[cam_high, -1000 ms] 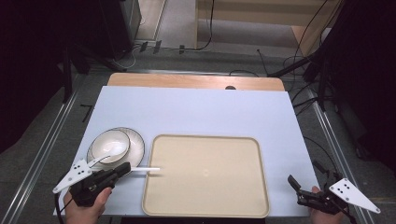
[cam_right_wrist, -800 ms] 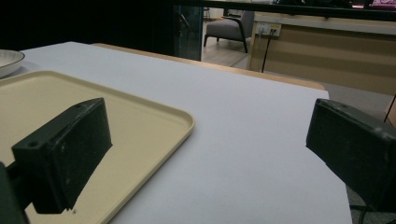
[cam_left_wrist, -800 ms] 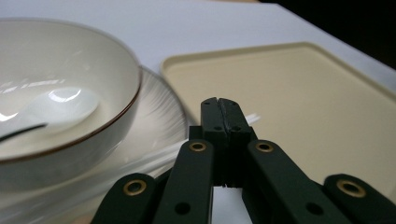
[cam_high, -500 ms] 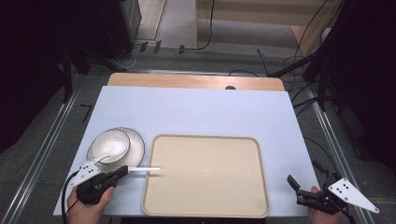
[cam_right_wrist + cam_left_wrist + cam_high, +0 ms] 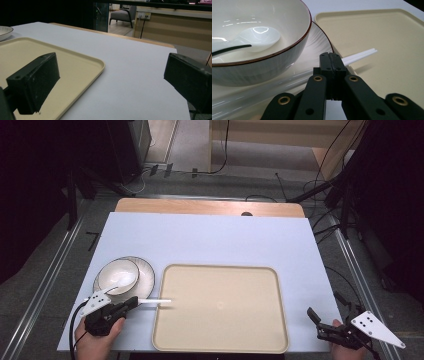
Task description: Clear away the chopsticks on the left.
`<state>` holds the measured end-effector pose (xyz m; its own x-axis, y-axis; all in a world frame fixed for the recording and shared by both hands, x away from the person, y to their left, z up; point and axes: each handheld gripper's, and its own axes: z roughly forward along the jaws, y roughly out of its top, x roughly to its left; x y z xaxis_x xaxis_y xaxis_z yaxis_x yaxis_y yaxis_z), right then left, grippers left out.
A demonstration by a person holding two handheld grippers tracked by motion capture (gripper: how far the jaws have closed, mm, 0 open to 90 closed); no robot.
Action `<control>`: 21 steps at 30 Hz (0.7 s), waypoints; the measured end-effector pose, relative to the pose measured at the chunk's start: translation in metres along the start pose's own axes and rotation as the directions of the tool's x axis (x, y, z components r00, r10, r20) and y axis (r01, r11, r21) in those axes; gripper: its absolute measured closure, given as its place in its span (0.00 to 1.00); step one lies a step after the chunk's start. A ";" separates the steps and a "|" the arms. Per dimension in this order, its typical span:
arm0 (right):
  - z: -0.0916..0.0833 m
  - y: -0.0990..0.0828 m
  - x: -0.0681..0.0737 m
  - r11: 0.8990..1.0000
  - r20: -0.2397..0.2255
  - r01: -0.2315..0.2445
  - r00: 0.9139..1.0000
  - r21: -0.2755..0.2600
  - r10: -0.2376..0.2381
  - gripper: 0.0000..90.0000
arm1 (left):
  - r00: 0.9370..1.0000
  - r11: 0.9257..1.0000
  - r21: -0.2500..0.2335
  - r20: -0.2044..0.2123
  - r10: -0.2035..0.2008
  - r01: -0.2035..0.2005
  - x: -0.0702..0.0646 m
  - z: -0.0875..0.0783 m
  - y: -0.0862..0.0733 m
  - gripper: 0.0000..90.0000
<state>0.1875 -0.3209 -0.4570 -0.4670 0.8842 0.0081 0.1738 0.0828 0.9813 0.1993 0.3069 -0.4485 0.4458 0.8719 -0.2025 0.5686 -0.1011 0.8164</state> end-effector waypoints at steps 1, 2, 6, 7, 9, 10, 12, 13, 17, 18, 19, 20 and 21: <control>0.000 0.000 0.000 1.000 0.000 0.002 1.000 0.000 -0.002 0.00 | 1.000 1.000 0.001 -0.001 -0.003 0.003 0.000 0.001 0.000 1.00; 0.000 0.000 0.000 1.000 0.000 0.002 1.000 0.000 -0.002 0.00 | 1.000 1.000 0.001 -0.001 -0.003 0.003 0.000 0.001 0.000 1.00; -0.001 0.000 -0.001 1.000 0.003 -0.003 1.000 -0.004 0.003 0.00 | 1.000 1.000 0.000 -0.004 -0.007 0.007 0.000 0.002 0.001 1.00; -0.001 0.000 -0.001 1.000 0.004 -0.005 1.000 -0.004 0.005 0.00 | 1.000 1.000 0.003 -0.005 -0.006 0.006 0.000 0.003 0.001 1.00; -0.001 0.000 -0.001 1.000 0.005 -0.004 1.000 -0.007 0.004 0.00 | 1.000 1.000 0.006 -0.007 -0.009 0.009 0.000 0.004 0.001 1.00; -0.002 0.000 -0.001 1.000 0.006 -0.005 1.000 -0.009 0.005 0.00 | 1.000 1.000 0.008 -0.009 -0.009 0.009 0.000 0.005 0.001 1.00; -0.002 0.000 -0.001 1.000 0.006 -0.006 1.000 -0.007 0.006 0.00 | 1.000 1.000 0.010 -0.007 -0.012 0.012 -0.001 0.007 0.002 1.00; -0.001 0.000 -0.001 1.000 0.006 -0.003 1.000 -0.007 0.003 0.00 | 1.000 1.000 0.010 -0.007 -0.013 0.014 -0.001 0.008 0.002 1.00; -0.001 0.000 -0.001 1.000 0.005 -0.002 1.000 -0.004 0.002 0.00 | 1.000 1.000 0.017 -0.009 -0.014 0.014 0.000 0.013 0.003 1.00; -0.001 0.000 -0.001 1.000 0.004 0.000 1.000 -0.004 0.000 0.00 | 1.000 1.000 0.019 -0.007 -0.013 0.013 0.000 0.014 0.004 1.00; 0.000 0.000 -0.001 1.000 0.003 0.000 1.000 -0.004 0.000 0.00 | 1.000 1.000 0.018 -0.011 -0.013 0.013 0.000 0.015 0.004 1.00; 0.000 0.000 -0.001 1.000 0.003 0.001 1.000 -0.004 -0.001 0.00 | 1.000 1.000 0.019 -0.013 -0.014 0.015 -0.001 0.016 0.004 1.00; -0.001 0.000 -0.001 1.000 0.002 0.001 1.000 -0.003 -0.001 0.00 | 1.000 1.000 0.020 -0.016 -0.014 0.015 -0.001 0.017 0.004 1.00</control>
<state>0.1873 -0.3216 -0.4569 -0.4653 0.8851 0.0070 0.1705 0.0819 0.9820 0.2130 0.2970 -0.4545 0.4264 0.8809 -0.2055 0.5886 -0.0977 0.8025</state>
